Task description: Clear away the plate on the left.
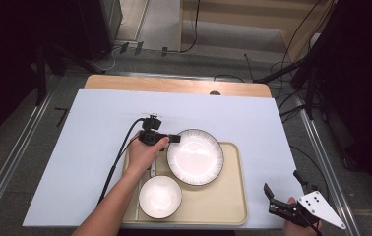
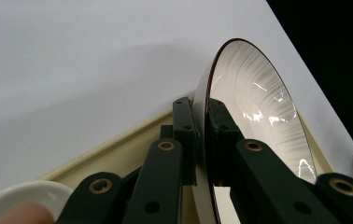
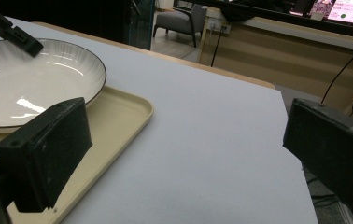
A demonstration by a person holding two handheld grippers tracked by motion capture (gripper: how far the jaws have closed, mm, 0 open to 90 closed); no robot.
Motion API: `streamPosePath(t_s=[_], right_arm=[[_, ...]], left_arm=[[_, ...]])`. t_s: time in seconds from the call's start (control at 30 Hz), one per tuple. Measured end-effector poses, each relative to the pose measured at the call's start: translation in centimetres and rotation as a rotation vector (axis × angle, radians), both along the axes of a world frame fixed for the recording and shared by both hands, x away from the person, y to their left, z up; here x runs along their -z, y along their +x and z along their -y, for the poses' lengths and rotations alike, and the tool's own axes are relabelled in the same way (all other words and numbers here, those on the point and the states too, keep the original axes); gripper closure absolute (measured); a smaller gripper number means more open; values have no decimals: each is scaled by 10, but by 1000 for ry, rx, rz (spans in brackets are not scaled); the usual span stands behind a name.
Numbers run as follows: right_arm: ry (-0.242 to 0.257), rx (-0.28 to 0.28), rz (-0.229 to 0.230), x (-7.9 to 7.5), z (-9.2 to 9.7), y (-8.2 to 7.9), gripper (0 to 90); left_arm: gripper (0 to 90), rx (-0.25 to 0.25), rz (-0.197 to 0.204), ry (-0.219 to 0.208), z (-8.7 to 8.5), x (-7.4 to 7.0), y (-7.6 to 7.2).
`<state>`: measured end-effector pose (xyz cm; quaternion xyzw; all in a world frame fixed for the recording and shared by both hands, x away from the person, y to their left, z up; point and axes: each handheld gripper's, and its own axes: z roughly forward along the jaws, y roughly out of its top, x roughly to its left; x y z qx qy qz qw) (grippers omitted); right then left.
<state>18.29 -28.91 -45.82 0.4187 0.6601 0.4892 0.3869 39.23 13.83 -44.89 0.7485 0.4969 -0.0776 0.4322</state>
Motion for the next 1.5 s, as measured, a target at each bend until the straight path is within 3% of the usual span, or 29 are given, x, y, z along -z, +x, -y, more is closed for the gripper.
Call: streamPosePath(t_s=[0.23,0.37,0.43,0.63,0.73,0.8,0.9,0.97,1.03,1.13,1.27,1.5], right_arm=[[2,3,1,0,0,0,14],[-3,2,2,0,0,0,14],[-5,2,2,0,0,0,14],[-7,5,6,0,0,0,14],[-5,1,2,0,1,0,14],[-5,1,2,0,1,1,14],[-6,1,4,0,0,1,14],[-5,1,3,0,0,0,14],[-6,3,3,0,0,1,14],[-10,1,3,0,-1,1,14],[-9,1,2,0,0,1,14],[-9,1,0,0,-1,1,14]], left_arm=[[834,24,2,40,-3,1,0],[747,21,35,80,-2,-2,-3],[690,31,77,95,-1,-3,-7],[542,-3,143,86,-6,-10,-12],[460,7,219,107,-9,-13,-16],[439,11,232,110,-10,-14,-17],[490,17,260,111,-12,-18,-21],[623,3,276,111,-14,-20,-22],[757,1,255,118,-15,-18,-21],[887,8,224,132,-13,-13,-19],[900,29,191,157,-8,-7,-18],[900,20,183,180,-10,-6,-18]])
